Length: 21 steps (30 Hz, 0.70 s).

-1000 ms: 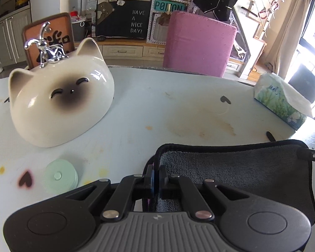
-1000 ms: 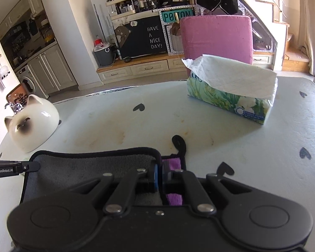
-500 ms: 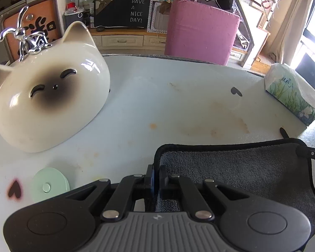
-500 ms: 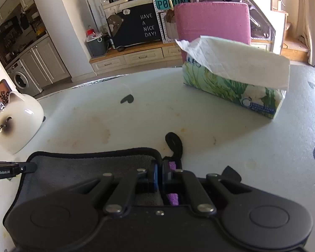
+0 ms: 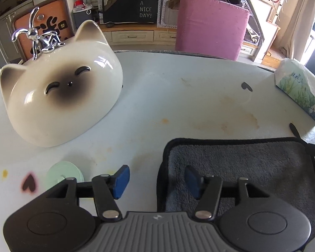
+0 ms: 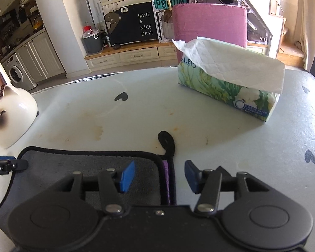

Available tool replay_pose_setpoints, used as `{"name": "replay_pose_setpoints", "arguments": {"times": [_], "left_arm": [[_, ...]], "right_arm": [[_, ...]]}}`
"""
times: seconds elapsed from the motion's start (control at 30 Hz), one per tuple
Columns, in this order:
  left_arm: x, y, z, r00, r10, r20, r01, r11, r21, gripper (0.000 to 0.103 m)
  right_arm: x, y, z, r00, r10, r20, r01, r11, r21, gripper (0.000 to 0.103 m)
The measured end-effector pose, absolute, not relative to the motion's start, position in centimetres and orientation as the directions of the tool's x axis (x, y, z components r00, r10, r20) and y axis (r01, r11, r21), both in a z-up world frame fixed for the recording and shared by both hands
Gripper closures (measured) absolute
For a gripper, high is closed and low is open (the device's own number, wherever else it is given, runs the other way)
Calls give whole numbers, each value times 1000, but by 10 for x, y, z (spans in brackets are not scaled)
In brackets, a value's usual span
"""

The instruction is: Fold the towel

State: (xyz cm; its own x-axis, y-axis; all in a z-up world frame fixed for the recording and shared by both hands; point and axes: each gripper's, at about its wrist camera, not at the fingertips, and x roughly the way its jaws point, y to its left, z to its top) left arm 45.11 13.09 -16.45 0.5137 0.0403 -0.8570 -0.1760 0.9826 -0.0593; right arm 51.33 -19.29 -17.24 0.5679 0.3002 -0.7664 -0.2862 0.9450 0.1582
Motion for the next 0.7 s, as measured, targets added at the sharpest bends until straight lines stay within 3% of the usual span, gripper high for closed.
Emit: {"name": "replay_pose_setpoints", "arguments": {"times": [0.07,0.13,0.2,0.27,0.33,0.7], "left_arm": [[448,130,-163,512,40,-858,-168,984,-54,30],[444,128,-160,517,53,-854,-166,985,-40,14],[440,127,-157,522,76,-850,-173,985,-18,4],[438,126,-154,522,79,-849,-173,985,-14,3],[435,126,-151,517,74,-853,-175,984,-20,2],[411,117,-121,556,81,-827,-157,987,-8,0]], "right_arm": [[512,-194,-171,564,316,-763,-291,941,175,46],[511,-194,-171,557,336,-760,-298,934,195,34],[507,-194,-169,564,344,-751,-299,933,203,17],[505,-194,-167,567,352,-745,-302,930,210,13],[503,-194,-165,564,354,-746,-299,930,214,1],[481,-195,-141,589,348,-730,-298,932,204,0]]}}
